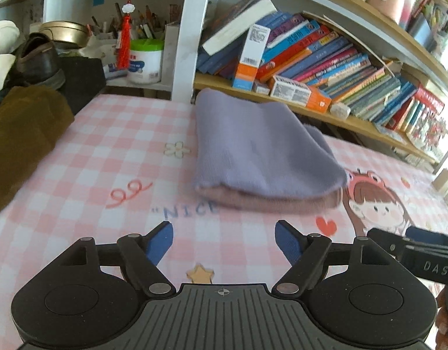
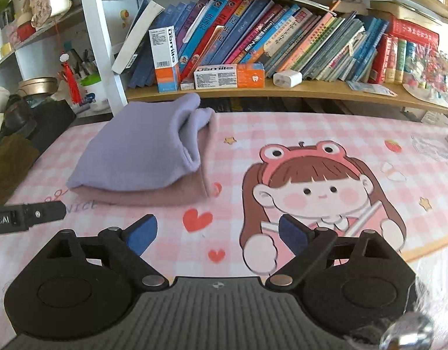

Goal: Fold clothes
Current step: 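Lower the folded sweater onto the table and open both grippers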

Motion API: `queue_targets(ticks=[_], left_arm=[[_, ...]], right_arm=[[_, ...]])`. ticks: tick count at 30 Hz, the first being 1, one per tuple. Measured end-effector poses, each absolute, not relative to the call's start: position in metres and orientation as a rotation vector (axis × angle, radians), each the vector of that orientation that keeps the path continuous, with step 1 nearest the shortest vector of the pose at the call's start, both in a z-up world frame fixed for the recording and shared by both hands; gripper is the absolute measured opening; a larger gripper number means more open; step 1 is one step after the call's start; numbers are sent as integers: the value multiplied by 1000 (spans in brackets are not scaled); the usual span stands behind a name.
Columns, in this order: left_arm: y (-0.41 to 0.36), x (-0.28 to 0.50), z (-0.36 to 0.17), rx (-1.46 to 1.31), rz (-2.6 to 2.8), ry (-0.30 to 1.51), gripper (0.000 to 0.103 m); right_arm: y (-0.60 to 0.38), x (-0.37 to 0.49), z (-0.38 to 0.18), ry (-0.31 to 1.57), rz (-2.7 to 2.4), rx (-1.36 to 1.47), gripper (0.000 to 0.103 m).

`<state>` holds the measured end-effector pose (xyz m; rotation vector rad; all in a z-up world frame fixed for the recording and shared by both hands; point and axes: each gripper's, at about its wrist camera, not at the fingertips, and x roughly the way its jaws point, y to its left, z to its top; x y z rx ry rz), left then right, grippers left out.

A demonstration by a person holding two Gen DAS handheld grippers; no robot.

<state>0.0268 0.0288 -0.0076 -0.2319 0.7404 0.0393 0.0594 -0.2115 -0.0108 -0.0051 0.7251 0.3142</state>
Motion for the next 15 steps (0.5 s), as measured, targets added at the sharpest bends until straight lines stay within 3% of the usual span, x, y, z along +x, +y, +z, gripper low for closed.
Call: queue_targets(ticks=[5,15], left_arm=[[11,12,-12,-220,76,767,89],[-22,-6,-12,-159,84,775,90]], right_arm=[[-222,46,-13,730,308,-25,90],[-240,21,-16,742,306,-60,94]])
